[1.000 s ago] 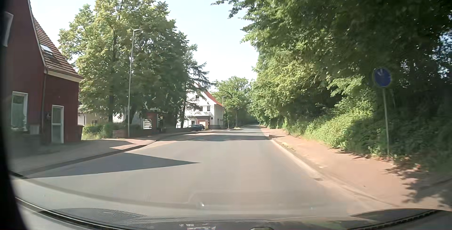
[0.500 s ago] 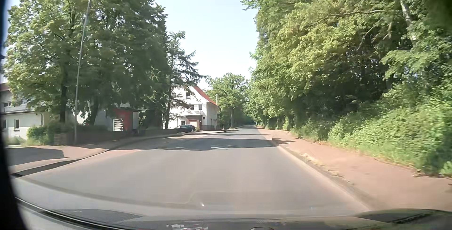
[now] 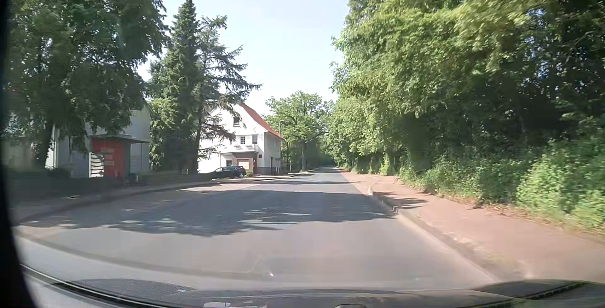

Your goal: Follow the waypoints while adhering to traffic rules and regulations

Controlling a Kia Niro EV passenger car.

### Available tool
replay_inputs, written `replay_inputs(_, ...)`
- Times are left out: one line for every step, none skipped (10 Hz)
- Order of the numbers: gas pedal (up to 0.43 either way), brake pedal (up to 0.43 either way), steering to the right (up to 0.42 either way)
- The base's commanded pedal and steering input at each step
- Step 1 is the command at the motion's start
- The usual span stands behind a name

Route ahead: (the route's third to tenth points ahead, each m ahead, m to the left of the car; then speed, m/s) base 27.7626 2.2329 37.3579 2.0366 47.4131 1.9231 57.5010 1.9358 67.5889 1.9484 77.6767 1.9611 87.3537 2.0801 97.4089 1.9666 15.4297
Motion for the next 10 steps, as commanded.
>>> replay_inputs(0.15,0.0,0.007)
replay_inputs(0.15,0.0,0.006)
replay_inputs(0.15,0.0,0.005)
replay_inputs(0.15,0.0,0.005)
replay_inputs(0.15,0.0,0.005)
replay_inputs(0.15,0.0,0.004)
replay_inputs(0.15,0.0,0.004)
replay_inputs(0.15,0.0,0.004)
replay_inputs(0.15,0.0,0.004)
replay_inputs(0.15,0.0,0.002)
